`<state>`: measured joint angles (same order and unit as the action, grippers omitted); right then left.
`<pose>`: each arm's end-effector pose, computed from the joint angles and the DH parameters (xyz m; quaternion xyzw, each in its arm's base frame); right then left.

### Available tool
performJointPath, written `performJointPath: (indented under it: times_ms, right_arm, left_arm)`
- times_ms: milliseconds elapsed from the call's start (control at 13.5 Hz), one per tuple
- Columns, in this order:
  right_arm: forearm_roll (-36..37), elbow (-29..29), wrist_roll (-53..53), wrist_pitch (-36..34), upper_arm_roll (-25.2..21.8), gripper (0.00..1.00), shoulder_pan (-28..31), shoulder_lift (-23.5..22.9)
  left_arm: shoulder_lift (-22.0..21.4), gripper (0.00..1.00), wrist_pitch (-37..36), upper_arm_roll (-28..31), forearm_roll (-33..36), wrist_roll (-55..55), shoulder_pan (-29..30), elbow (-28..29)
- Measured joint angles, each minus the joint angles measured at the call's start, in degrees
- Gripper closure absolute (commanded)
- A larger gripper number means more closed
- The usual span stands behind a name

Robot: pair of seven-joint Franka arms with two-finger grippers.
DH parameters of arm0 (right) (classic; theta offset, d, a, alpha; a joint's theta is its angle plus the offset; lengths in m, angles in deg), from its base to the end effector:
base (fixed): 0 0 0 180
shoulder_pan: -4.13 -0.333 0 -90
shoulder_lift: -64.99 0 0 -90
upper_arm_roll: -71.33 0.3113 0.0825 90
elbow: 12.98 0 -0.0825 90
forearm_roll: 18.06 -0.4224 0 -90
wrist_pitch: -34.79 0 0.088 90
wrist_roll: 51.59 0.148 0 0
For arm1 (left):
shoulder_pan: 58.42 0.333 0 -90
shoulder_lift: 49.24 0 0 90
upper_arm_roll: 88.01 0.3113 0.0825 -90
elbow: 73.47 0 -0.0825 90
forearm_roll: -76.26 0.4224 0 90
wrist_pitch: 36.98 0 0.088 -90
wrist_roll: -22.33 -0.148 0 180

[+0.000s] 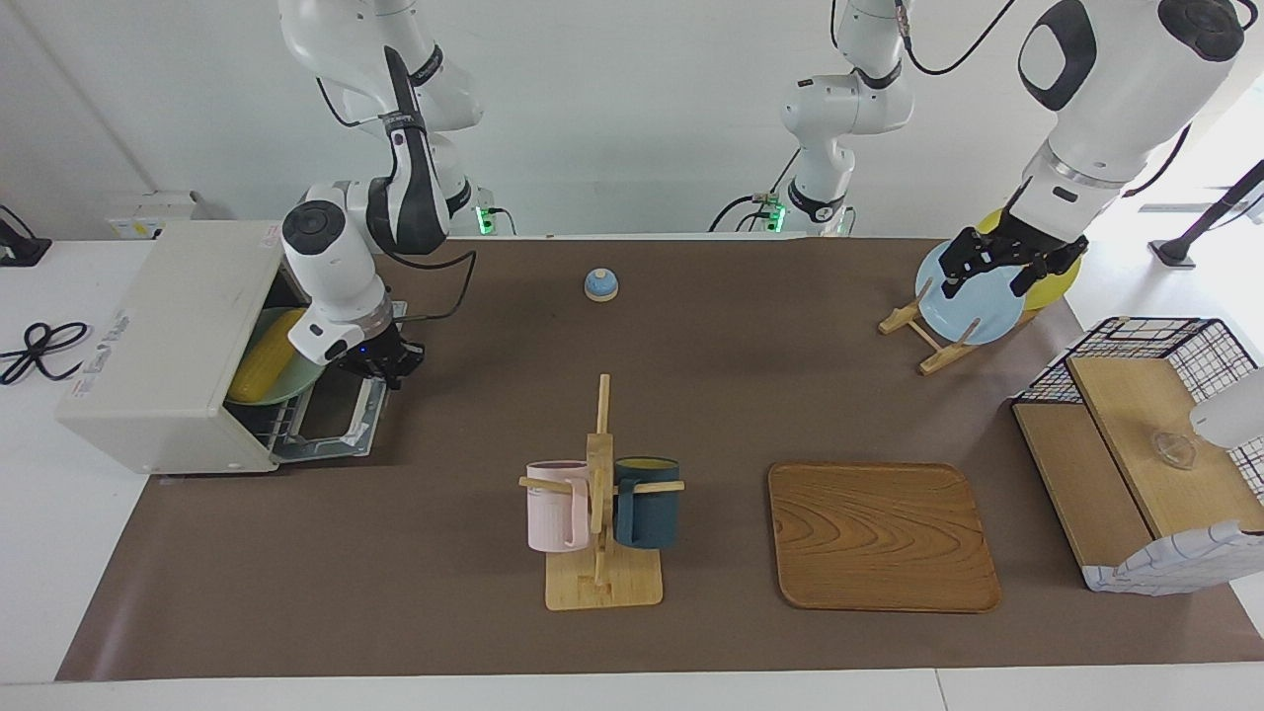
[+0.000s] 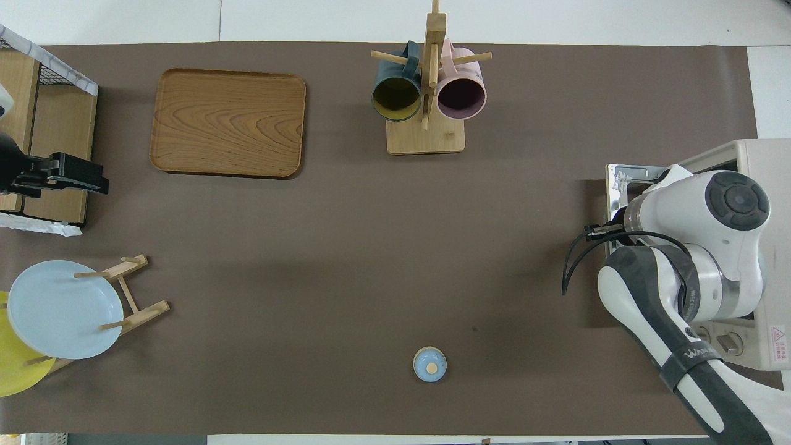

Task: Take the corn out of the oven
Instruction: 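Reach the right gripper into the oven toward the green plate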

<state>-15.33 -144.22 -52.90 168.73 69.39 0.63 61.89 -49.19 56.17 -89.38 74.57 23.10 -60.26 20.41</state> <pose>0.5458 0.0126 0.2546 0.9990 0.0416 -0.0034 0.0180 0.5946 -0.0376 0.5485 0.9997 -0.0204 -0.0073 0.0145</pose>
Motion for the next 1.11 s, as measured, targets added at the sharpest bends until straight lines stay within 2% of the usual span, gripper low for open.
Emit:
performJointPath:
  times_ms: [371, 816, 890, 965, 1039, 1113]
  right_arm:
    - [0.0, -1.1, 0.0, 3.6, 0.1, 1.00, -0.1, -2.4]
    - [-0.2, -0.4, 0.1, 3.9, -0.2, 1.00, -0.5, -2.8]
    - [-0.3, 0.1, 0.1, 3.8, -0.2, 0.85, -0.5, -2.8]
    - [-0.4, 1.2, 0.1, 3.0, -0.1, 0.50, -0.7, -2.8]
    - [-0.4, 3.0, 0.1, 0.5, -0.1, 0.00, -0.7, -2.8]
    - [-0.5, 5.5, 0.1, -3.5, -0.1, 0.00, -0.7, -2.7]
  left_arm:
    - [0.0, 0.00, 0.0, 0.0, 0.0, 0.0, 0.0, 0.0]
    - [0.0, 0.00, 0.0, 0.0, 0.0, 0.0, 0.0, 0.0]
    - [0.0, 0.00, 0.0, 0.0, 0.0, 0.0, 0.0, 0.0]
    - [0.0, 0.00, 0.0, 0.0, 0.0, 0.0, 0.0, 0.0]
    - [0.0, 0.00, 0.0, 0.0, 0.0, 0.0, 0.0, 0.0]
    - [0.0, 0.00, 0.0, 0.0, 0.0, 0.0, 0.0, 0.0]
